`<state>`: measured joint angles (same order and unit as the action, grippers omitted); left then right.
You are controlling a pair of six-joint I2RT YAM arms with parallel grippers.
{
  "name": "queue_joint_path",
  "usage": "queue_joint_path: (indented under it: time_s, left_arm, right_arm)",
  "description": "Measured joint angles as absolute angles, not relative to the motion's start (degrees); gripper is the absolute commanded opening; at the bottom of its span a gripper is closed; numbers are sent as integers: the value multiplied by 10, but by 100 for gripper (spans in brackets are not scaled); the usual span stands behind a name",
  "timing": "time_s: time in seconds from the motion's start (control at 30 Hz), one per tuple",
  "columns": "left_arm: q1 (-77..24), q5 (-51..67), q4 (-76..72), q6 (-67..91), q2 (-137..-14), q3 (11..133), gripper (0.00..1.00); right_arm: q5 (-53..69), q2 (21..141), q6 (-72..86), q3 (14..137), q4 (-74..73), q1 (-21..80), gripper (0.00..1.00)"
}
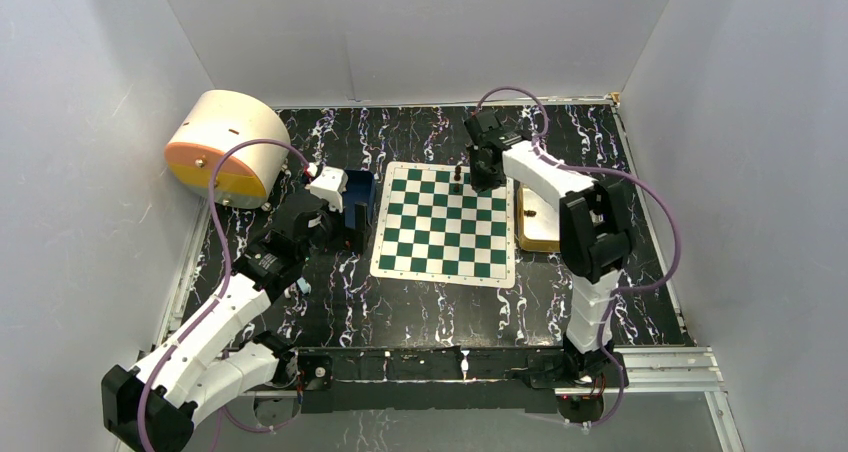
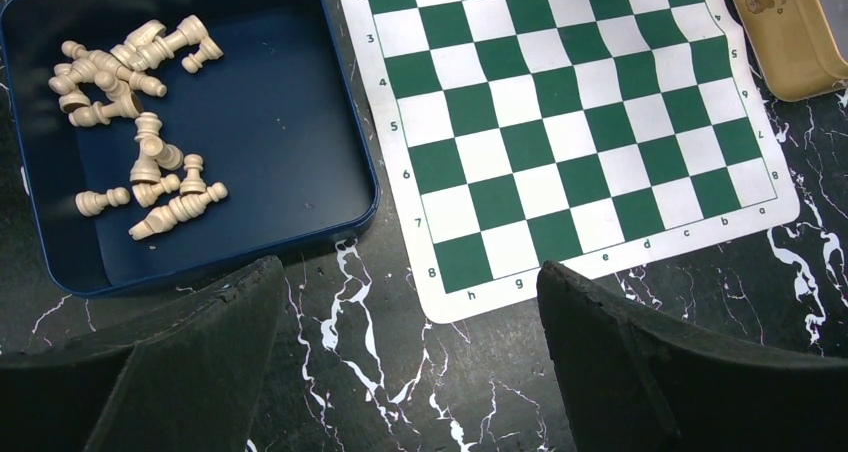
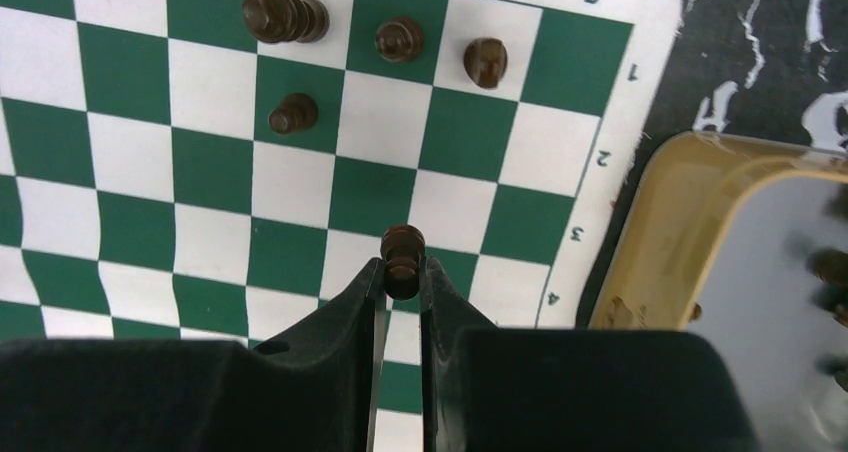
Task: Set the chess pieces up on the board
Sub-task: Place the chess piece on the chessboard.
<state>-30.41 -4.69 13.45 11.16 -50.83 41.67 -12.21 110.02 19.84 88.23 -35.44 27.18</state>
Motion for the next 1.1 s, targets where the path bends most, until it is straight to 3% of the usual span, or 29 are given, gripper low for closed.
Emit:
queue_joint_path:
  time_s: [0.3,1.1]
  left_arm:
    - [-304,-47,135,112,-508,417,94]
    - [-304,-47,135,111,-505,417,94]
  right_arm:
    - [-122,1182,197,933,-354,274,25]
    - [-123,1239,195,996,-359,275,25]
